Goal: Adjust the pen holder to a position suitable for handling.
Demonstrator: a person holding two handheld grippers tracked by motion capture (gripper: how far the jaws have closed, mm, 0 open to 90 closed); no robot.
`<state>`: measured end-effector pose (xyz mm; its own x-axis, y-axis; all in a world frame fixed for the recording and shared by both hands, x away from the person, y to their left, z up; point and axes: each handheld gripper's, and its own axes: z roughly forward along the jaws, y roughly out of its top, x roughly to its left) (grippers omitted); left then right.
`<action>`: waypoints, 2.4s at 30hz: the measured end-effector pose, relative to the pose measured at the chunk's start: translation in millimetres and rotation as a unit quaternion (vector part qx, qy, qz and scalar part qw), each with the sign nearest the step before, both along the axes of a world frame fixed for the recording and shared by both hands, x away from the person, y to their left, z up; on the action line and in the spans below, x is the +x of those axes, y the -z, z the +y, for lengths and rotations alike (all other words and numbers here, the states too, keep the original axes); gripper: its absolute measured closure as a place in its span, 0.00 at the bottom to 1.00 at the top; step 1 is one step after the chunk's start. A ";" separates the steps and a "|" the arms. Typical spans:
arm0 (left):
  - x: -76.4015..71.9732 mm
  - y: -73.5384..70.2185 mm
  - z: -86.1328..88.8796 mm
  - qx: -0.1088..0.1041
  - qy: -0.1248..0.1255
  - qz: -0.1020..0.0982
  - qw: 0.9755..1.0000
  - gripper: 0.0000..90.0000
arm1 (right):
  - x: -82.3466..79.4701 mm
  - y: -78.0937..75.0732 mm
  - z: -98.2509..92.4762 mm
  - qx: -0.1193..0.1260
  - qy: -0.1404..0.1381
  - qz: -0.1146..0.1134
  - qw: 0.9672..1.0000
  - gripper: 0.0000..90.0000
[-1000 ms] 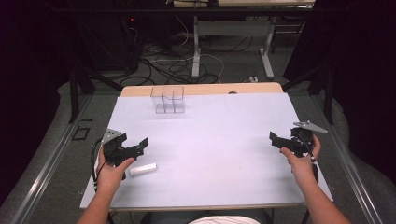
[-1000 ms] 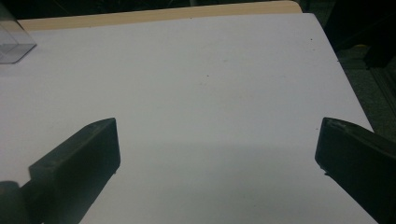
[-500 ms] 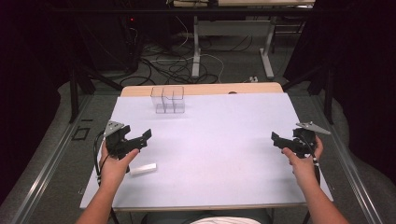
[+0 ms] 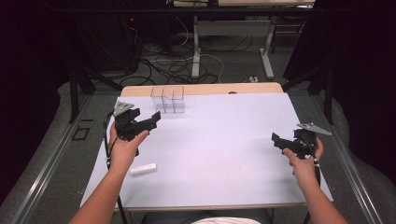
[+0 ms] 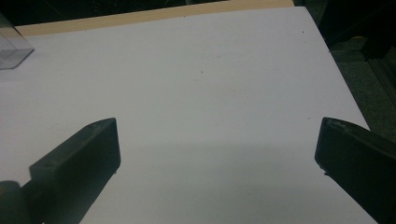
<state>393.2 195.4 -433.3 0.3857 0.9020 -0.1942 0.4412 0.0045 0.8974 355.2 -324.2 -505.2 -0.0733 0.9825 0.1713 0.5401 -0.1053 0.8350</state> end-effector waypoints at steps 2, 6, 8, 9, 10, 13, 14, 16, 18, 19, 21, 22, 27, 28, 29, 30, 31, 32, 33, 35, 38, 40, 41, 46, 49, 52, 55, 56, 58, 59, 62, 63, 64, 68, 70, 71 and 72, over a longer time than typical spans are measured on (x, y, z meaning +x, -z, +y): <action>4.6 -4.9 -2.5 -0.002 0.002 0.000 1.000 0.17 | -0.2 -0.1 -1.1 -0.002 -0.001 0.003 1.000 0.00; 13.3 -13.2 -7.9 0.002 0.003 -0.001 1.000 0.17 | -0.4 0.2 -1.0 0.007 0.005 0.007 1.000 0.00; 17.4 -15.7 -10.6 0.002 0.003 0.001 1.000 0.17 | 0.1 1.1 -1.6 0.010 0.003 0.003 1.000 0.00; 19.8 -16.5 -11.7 0.000 0.003 0.001 1.000 0.17 | 0.1 1.1 -1.6 0.010 0.003 0.003 1.000 0.00; 22.1 -17.4 -12.8 -0.001 0.002 0.002 1.000 0.18 | -0.8 0.0 -1.8 0.008 0.004 0.012 1.000 0.00; 28.8 -20.4 -15.7 -0.003 0.000 0.006 1.000 0.18 | -0.2 1.0 -1.4 0.015 0.006 0.010 1.000 0.00; 31.1 -21.4 -16.7 -0.002 -0.001 0.007 1.000 0.18 | -0.2 1.1 -1.7 0.016 0.007 0.011 1.000 0.00; 35.3 -23.3 -19.0 -0.003 -0.001 0.010 1.000 0.18 | -0.2 1.2 -1.8 0.017 0.006 0.011 1.000 0.00; 39.5 -25.0 -21.7 -0.002 0.000 0.012 1.000 0.19 | -0.3 1.3 -1.4 0.021 0.010 0.013 1.000 0.00; 41.6 -25.7 -23.4 0.001 0.001 0.013 1.000 0.19 | 0.5 2.4 -1.6 0.020 0.010 0.004 1.000 0.00; 46.0 -26.8 -26.4 0.006 0.001 0.016 1.000 0.20 | 0.8 2.8 -2.4 0.017 0.008 0.002 1.000 0.00; 48.3 -27.3 -27.7 0.006 0.001 0.019 1.000 0.20 | 0.1 1.8 -3.0 0.016 0.005 0.010 1.000 0.00; 59.2 -30.0 -31.8 0.012 -0.006 0.024 1.000 0.21 | 0.0 2.0 -3.5 0.016 0.005 0.012 1.000 0.00; 61.2 -30.6 -32.2 0.013 -0.008 0.025 1.000 0.22 | -0.2 2.0 -2.9 0.019 0.008 0.014 1.000 0.00; 63.3 -31.5 -32.4 0.015 -0.009 0.027 0.999 0.22 | -0.2 2.2 -3.0 0.019 0.007 0.014 1.000 0.00; 65.6 -32.6 -32.7 0.017 -0.010 0.029 0.999 0.23 | 0.2 2.8 -2.9 0.021 0.007 0.010 1.000 0.00; 68.2 -34.1 -33.0 0.019 -0.011 0.032 0.999 0.23 | -0.3 2.2 -2.6 0.023 0.008 0.016 1.000 0.00; 71.0 -35.9 -32.8 0.020 -0.013 0.033 0.999 0.23 | -0.1 2.4 -2.9 0.021 0.007 0.014 1.000 0.00; 74.1 -38.1 -32.6 0.021 -0.014 0.035 0.999 0.23 | 0.2 2.8 -2.7 0.022 0.006 0.010 1.000 0.00; 80.1 -43.9 -31.7 0.021 -0.021 0.039 0.999 0.23 | 0.1 2.8 -2.6 0.022 0.007 0.010 1.000 0.00; 89.5 -51.3 -30.6 0.017 -0.028 0.040 0.999 0.24 | 0.1 2.9 -2.2 0.025 0.007 0.013 1.000 0.00; 95.9 -55.1 -29.7 0.017 -0.029 0.049 0.998 0.24 | 0.2 3.2 -3.1 0.023 0.007 0.012 1.000 0.00; 99.0 -56.4 -29.4 0.018 -0.030 0.051 0.998 0.24 | -0.1 3.0 -3.4 0.021 0.007 0.015 1.000 0.00; 116.7 -59.9 -30.2 0.021 -0.025 0.065 0.997 0.27 | -0.4 4.8 -3.2 0.024 0.009 0.019 0.999 0.00; 126.3 -57.5 -30.1 0.030 -0.022 0.074 0.997 0.28 | -0.1 6.1 -2.9 0.028 0.008 0.022 0.999 0.00; 134.6 -53.1 -27.8 0.033 -0.027 0.085 0.995 0.28 | 0.2 6.4 -2.2 0.027 0.006 0.021 0.999 0.00; 141.6 -46.9 -26.1 0.036 -0.040 0.087 0.995 0.30 | 0.7 6.7 -2.3 0.024 0.003 0.015 1.000 0.00; 143.9 -44.9 -25.2 0.041 -0.044 0.087 0.994 0.31 | 0.7 6.7 -2.1 0.023 0.003 0.014 1.000 0.00; 148.5 -41.4 -22.2 0.045 -0.047 0.089 0.994 0.33 | 0.8 7.0 -1.9 0.023 0.003 0.015 1.000 0.00; 150.6 -39.6 -20.3 0.045 -0.050 0.093 0.993 0.34 | 0.3 6.3 -1.9 0.018 0.003 0.024 1.000 0.00; 156.1 -34.7 -15.1 0.043 -0.061 0.098 0.992 0.38 | 0.0 6.9 -0.4 0.026 0.004 0.023 0.999 0.00; 157.7 -33.4 -13.3 0.044 -0.063 0.098 0.992 0.39 | 0.3 7.4 -0.3 0.026 0.003 0.020 0.999 0.00; 159.2 -32.0 -11.5 0.045 -0.067 0.103 0.991 0.41 | 0.4 7.4 -0.2 0.026 0.002 0.020 0.999 0.00; 164.6 -25.3 -6.7 0.058 -0.083 0.115 0.988 0.46 | 0.2 7.4 -0.2 0.025 0.001 0.024 0.999 0.00; 167.1 -21.6 -5.3 0.063 -0.090 0.123 0.986 0.47 | 0.5 7.6 -0.1 0.026 -0.001 0.023 0.999 0.00; 168.3 -19.6 -4.9 0.064 -0.092 0.126 0.986 0.48 | 0.5 7.5 0.1 0.026 -0.001 0.024 0.999 0.00; 169.3 -18.4 -4.3 0.071 -0.092 0.131 0.985 0.48 | 0.9 8.0 0.4 0.028 -0.001 0.020 0.999 0.00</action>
